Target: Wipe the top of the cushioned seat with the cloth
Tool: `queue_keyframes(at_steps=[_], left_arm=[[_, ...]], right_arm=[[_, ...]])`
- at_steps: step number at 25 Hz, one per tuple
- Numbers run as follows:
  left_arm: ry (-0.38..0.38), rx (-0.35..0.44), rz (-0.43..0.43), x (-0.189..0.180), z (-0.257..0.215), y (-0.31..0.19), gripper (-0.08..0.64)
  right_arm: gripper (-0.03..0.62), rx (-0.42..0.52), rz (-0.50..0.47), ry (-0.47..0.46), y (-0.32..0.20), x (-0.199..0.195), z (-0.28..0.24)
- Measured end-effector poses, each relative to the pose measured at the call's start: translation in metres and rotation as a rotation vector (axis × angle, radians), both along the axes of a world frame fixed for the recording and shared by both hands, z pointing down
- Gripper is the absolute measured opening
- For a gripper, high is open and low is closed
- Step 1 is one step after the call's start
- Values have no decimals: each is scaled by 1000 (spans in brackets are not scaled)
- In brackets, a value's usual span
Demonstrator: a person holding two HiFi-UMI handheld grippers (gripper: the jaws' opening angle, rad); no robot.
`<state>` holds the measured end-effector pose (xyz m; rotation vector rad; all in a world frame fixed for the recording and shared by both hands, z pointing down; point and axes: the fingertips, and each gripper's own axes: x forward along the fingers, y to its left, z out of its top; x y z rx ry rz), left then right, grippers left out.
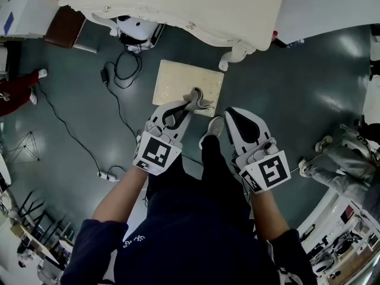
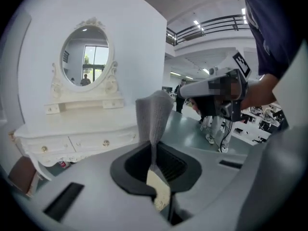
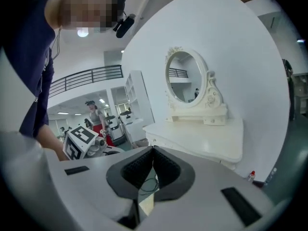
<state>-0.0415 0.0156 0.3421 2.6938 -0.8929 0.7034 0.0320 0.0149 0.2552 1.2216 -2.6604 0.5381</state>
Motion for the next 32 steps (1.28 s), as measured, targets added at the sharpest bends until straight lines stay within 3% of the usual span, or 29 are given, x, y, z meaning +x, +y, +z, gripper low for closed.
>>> queue_keyframes(at_steps=[8, 17, 24, 32], left_arm=[[54, 134, -24, -11, -102, -12, 26], [92, 253, -41, -20, -176, -32, 26], [117, 311, -51, -21, -211, -35, 26], [130, 300, -55, -16, -219, -40, 26]], right_arm=[[25, 153, -29, 19, -9, -15, -88], [25, 249, -40, 52, -17, -22, -143], [25, 283, -18, 55, -13, -17, -162], [25, 297, -19, 58, -21, -14, -169]])
